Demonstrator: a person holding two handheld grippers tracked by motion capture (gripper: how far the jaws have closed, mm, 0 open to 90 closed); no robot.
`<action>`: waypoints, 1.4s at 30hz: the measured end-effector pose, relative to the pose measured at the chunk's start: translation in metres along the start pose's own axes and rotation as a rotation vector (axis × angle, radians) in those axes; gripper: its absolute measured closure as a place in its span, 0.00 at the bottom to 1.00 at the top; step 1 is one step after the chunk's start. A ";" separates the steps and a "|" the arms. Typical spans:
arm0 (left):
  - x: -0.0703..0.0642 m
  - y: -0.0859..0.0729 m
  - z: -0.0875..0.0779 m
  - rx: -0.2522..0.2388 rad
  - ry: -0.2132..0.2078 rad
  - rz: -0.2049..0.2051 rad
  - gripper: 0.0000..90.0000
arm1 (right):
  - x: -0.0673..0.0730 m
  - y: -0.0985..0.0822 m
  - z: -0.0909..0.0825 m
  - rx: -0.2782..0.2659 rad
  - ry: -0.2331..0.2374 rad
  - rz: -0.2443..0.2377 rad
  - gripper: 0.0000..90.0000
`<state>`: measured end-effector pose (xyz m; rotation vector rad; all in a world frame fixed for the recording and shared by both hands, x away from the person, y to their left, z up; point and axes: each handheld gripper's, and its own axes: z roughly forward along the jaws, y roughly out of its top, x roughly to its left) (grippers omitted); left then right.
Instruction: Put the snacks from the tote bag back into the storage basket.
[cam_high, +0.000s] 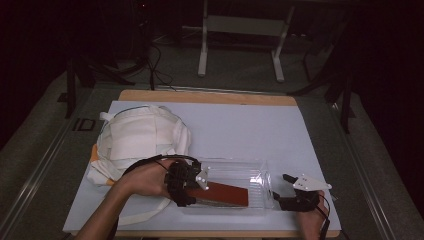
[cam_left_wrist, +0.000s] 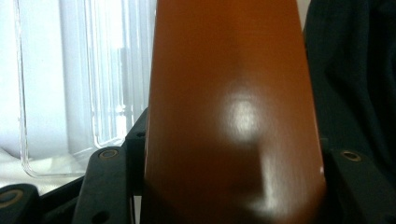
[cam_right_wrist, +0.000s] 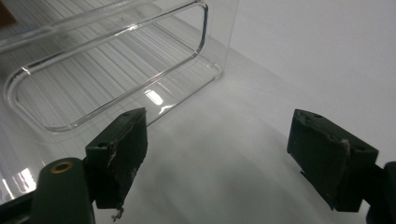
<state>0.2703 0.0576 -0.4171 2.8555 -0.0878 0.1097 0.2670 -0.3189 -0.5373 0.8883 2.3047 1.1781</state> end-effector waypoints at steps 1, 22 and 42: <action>0.000 0.001 0.000 0.001 0.001 0.002 0.47 | 0.000 0.000 0.000 0.000 0.000 0.000 0.22; 0.001 0.010 0.006 -0.028 -0.040 0.005 0.44 | 0.000 0.000 0.001 0.007 0.001 -0.002 0.22; -0.001 0.015 0.023 0.008 -0.101 -0.032 0.30 | 0.000 0.001 0.002 0.015 0.008 -0.004 0.22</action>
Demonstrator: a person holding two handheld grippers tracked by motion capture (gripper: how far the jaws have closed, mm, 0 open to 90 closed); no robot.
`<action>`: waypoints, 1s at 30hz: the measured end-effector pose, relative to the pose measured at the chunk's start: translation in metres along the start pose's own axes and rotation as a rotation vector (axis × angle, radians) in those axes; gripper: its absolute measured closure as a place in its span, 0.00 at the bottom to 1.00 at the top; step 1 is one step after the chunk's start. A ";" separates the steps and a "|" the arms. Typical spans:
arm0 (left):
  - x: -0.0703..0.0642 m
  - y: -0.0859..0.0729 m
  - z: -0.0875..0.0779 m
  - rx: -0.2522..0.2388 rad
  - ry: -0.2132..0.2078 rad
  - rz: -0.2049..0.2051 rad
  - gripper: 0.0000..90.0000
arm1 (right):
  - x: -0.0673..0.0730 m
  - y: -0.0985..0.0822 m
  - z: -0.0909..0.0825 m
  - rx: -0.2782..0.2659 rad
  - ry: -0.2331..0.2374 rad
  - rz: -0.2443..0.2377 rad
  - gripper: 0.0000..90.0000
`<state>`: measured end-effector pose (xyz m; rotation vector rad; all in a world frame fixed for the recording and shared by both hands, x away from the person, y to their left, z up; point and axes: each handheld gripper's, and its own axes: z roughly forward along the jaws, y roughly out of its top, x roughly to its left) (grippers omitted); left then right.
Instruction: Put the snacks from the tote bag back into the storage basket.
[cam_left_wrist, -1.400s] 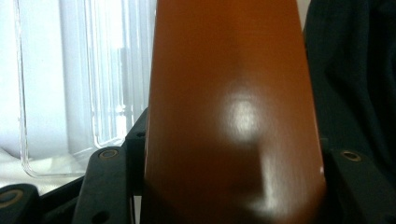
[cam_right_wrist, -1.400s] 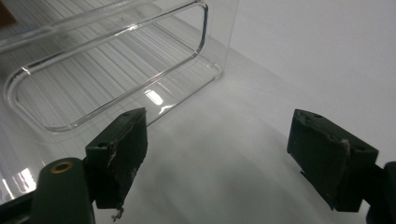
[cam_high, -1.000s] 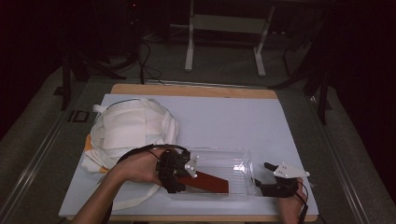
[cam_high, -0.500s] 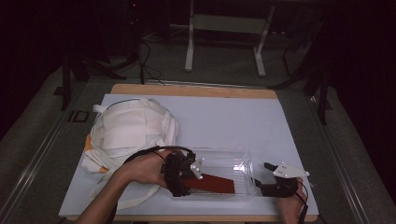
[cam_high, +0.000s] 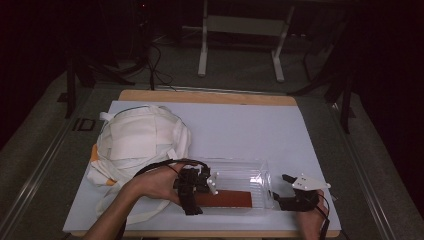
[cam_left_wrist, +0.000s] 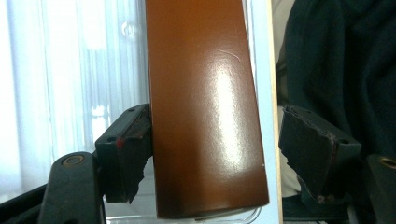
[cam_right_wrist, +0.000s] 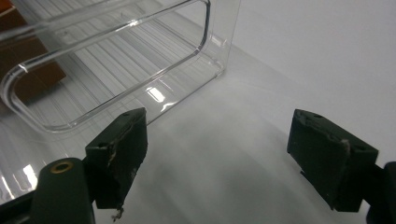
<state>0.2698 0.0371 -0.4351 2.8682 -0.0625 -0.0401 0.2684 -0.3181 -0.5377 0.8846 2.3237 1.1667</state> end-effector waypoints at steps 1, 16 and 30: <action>0.000 -0.001 0.001 0.002 0.001 -0.002 0.29 | 0.000 0.000 0.000 0.000 0.000 0.000 0.22; 0.001 -0.013 -0.007 -0.020 0.013 -0.024 0.29 | 0.000 0.000 0.000 0.000 -0.001 0.005 0.22; 0.000 -0.030 -0.018 -0.059 0.047 -0.058 0.29 | 0.000 0.000 -0.001 -0.003 -0.003 0.006 0.22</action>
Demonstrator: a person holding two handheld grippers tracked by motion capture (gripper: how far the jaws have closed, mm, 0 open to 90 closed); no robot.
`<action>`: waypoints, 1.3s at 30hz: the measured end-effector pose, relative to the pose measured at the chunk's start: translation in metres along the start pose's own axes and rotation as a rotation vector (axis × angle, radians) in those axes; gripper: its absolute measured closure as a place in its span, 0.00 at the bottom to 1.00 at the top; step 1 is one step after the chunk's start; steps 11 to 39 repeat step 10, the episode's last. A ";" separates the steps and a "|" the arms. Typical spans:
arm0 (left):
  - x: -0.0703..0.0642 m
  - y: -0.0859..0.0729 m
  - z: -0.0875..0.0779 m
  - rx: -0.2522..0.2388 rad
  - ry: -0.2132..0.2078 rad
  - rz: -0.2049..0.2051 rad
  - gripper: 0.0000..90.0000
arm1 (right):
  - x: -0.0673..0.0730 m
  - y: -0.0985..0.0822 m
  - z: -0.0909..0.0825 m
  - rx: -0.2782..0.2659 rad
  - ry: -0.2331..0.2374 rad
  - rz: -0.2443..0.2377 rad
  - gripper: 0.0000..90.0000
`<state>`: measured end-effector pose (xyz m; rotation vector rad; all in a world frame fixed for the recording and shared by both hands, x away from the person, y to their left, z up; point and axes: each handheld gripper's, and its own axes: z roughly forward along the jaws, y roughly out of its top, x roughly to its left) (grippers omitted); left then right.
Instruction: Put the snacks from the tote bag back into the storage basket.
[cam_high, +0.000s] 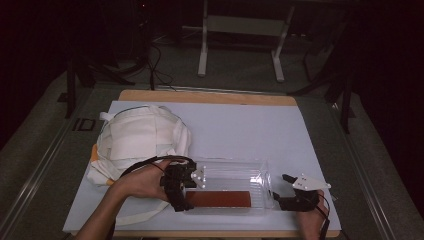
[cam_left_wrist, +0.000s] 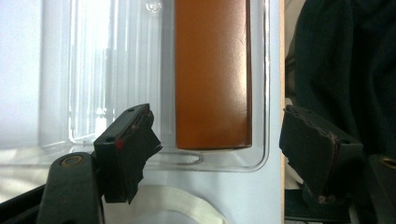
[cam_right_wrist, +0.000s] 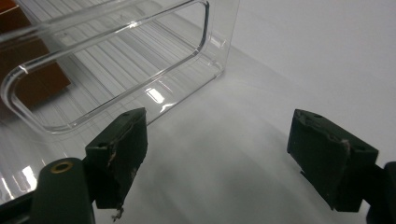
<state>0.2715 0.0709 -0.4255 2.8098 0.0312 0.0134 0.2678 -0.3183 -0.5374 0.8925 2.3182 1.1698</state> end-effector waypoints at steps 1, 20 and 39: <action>0.000 -0.003 -0.002 -0.011 0.011 -0.005 0.29 | 0.000 0.000 0.000 0.000 0.000 0.001 0.22; -0.002 -0.020 -0.012 -0.105 0.064 -0.057 0.29 | 0.000 0.000 0.000 -0.001 0.001 0.001 0.22; -0.002 -0.020 -0.012 -0.105 0.064 -0.057 0.29 | 0.000 0.000 0.000 -0.001 0.001 0.001 0.22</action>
